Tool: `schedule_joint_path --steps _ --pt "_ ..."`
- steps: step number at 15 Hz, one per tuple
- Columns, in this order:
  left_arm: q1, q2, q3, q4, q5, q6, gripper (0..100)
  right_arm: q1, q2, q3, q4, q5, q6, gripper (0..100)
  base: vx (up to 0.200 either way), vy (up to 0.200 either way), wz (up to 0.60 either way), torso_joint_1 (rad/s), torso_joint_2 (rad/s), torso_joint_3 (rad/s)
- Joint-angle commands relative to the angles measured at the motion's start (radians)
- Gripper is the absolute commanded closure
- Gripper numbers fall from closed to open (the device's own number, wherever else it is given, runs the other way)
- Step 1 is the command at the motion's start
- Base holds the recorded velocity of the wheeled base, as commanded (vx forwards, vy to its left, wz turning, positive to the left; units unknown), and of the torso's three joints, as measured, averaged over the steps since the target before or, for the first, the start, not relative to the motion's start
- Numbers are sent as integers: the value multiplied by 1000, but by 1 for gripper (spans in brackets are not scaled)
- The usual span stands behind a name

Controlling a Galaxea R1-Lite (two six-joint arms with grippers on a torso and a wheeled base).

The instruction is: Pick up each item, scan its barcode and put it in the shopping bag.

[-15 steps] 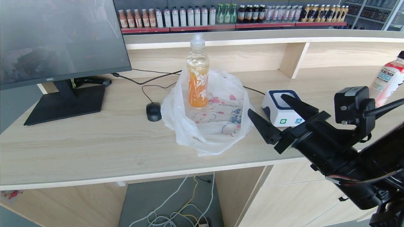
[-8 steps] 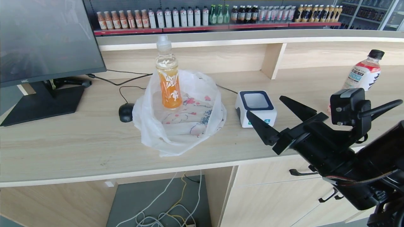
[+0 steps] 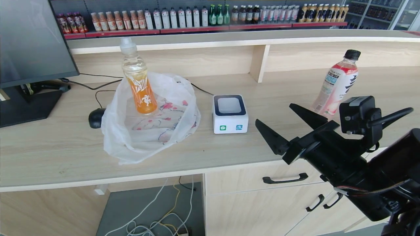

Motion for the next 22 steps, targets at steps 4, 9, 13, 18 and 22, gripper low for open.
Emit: schedule_joint_path --steps 4,9,13,18,22 --pt "0 0 0 0 0 0 0 -4 6 -2 -1 0 -1 0 0 -200 0 2 6 2" --pt "0 0 0 0 0 3 0 -12 6 7 -1 -95 0 0 0 -120 0 0 -2 -1" --pt "2 0 0 0 0 3 0 -21 -5 18 -1 -135 -3 0 0 0 0 0 0 0" --pt "0 0 0 0 0 3 0 -110 4 -51 75 -132 -3 0 0 0 0 0 0 0" --pt "0 0 0 0 0 3 0 -165 41 -125 135 -103 2 0 0 0 0 0 0 0"
